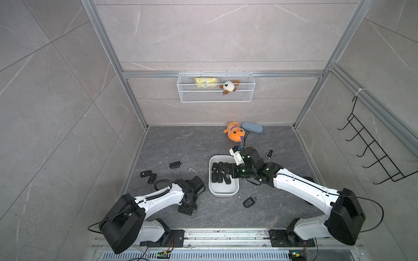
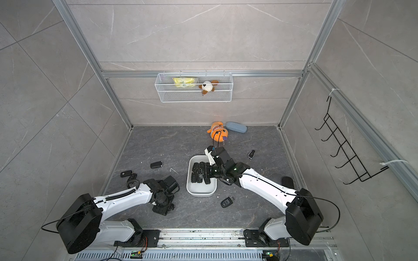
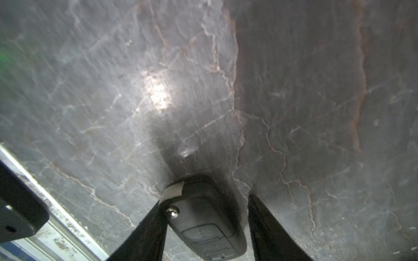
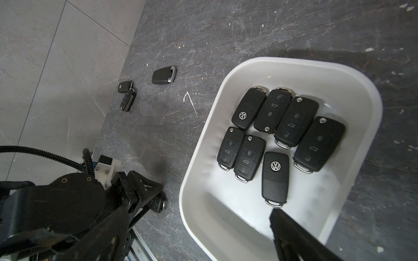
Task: Place the car key into the storage box
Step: Pick up the car key from the center of the board.
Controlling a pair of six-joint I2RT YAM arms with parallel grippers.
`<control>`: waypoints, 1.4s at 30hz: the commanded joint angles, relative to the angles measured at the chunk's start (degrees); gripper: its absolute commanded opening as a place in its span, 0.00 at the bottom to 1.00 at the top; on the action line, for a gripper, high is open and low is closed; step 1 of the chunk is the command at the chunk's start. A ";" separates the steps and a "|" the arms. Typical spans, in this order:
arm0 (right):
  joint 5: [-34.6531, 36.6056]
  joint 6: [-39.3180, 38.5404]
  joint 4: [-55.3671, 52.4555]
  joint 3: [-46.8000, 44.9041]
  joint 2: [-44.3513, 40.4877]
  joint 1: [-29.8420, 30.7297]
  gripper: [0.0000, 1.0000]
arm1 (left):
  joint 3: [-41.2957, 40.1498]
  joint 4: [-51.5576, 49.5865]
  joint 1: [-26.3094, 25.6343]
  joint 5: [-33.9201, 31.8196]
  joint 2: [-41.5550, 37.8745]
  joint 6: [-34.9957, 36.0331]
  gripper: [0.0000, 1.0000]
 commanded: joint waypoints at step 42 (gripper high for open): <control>18.73 4.10 -10.45 -5.26 -13.12 -3.04 1.00 | 43.09 4.64 -0.53 1.01 22.33 59.25 0.29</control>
